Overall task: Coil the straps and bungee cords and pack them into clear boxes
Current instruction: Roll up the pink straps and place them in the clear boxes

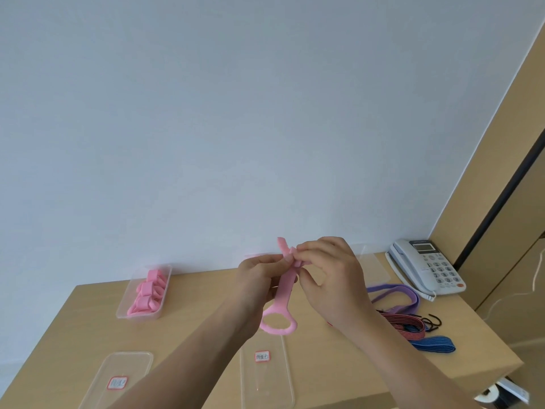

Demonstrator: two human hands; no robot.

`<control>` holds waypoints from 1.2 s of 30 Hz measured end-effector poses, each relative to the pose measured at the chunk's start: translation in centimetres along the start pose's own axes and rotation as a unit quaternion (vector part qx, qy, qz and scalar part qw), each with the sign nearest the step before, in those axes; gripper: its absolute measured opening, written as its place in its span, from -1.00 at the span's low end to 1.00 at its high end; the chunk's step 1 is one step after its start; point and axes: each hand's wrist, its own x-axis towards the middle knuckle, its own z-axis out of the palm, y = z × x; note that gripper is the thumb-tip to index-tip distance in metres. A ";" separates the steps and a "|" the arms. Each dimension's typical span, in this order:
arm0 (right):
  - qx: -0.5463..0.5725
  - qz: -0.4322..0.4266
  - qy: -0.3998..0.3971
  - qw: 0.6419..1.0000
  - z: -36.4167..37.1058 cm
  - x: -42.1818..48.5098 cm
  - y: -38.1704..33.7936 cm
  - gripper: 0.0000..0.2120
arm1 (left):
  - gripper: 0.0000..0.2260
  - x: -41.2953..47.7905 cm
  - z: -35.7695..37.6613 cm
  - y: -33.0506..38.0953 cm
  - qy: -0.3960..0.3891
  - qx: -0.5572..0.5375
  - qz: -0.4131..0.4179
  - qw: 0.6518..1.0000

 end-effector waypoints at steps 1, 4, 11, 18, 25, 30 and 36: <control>0.014 0.007 -0.005 1.000 -0.1 0.1 -0.1 -0.78 | -0.82 0.0 -0.1 -0.1 -0.001 0.002 0.001 1.000; 0.052 0.066 -0.021 0.996 -0.5 0.4 -0.3 -0.87 | -0.85 0.1 -0.4 -0.1 -0.014 0.020 0.008 1.000; 0.059 0.112 -0.147 0.981 -0.9 1.0 0.3 -0.86 | -0.79 0.4 -0.9 -0.1 -0.034 0.029 0.036 0.998; 0.051 0.112 -0.094 0.988 -1.0 1.0 0.4 -0.91 | -0.85 0.1 -0.9 -0.2 -0.027 0.022 0.014 0.999; -0.015 0.051 -0.034 0.998 -0.5 0.8 0.2 -0.86 | -0.84 -0.5 -0.3 -0.2 -0.013 0.030 -0.003 0.999; -0.050 0.005 0.001 0.999 0.0 0.3 0.2 -0.83 | -0.78 -0.7 0.0 0.2 -0.034 0.012 0.017 0.999; -0.006 0.003 0.010 1.000 0.0 0.1 -0.3 -0.84 | -0.72 -1.1 0.0 0.0 -0.057 0.008 0.048 0.997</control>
